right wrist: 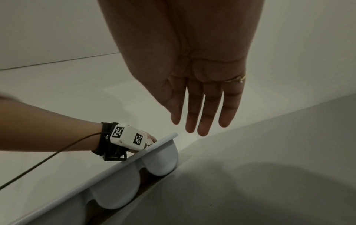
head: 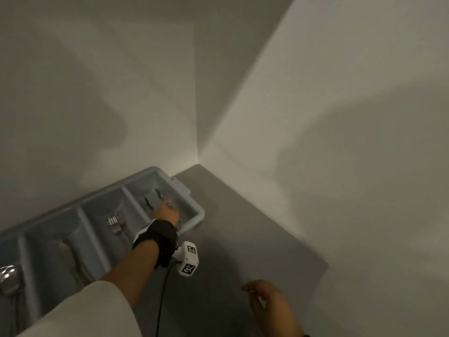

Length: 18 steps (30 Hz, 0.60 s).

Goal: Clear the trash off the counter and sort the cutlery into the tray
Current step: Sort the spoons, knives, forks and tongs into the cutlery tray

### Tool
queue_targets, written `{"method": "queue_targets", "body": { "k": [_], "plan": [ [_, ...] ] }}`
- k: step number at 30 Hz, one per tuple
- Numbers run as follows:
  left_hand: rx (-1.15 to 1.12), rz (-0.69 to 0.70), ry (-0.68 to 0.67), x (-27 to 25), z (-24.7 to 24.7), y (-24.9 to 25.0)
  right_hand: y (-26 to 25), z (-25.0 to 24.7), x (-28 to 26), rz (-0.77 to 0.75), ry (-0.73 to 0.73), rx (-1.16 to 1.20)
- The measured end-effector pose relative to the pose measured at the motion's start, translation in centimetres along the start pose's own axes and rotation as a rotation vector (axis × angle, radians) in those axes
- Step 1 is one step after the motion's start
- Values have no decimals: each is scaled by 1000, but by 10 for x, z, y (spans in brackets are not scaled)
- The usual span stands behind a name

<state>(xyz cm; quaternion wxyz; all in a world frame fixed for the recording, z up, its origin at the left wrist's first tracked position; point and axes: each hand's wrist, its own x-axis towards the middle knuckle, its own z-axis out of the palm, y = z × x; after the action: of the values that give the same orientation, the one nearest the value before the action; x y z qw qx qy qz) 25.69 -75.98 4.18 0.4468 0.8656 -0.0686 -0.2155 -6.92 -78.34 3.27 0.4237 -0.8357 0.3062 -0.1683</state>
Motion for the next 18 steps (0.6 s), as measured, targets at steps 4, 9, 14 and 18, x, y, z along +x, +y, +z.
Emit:
{"method": "queue_targets", "body": {
  "k": [4,9,14,18],
  "plan": [
    [-21,52,-55,3,-5,-3,-5,8,-6,7,-15,17],
    [-220,292,-72,-69,-55,3,-45,34,4,-121,-164,-40],
    [-299,404,-86,-161,-160,-69,-116,93,9,-248,-352,80],
    [-195,250,167,-240,-265,-175,-186,182,-9,-323,-530,198]
  ]
}}
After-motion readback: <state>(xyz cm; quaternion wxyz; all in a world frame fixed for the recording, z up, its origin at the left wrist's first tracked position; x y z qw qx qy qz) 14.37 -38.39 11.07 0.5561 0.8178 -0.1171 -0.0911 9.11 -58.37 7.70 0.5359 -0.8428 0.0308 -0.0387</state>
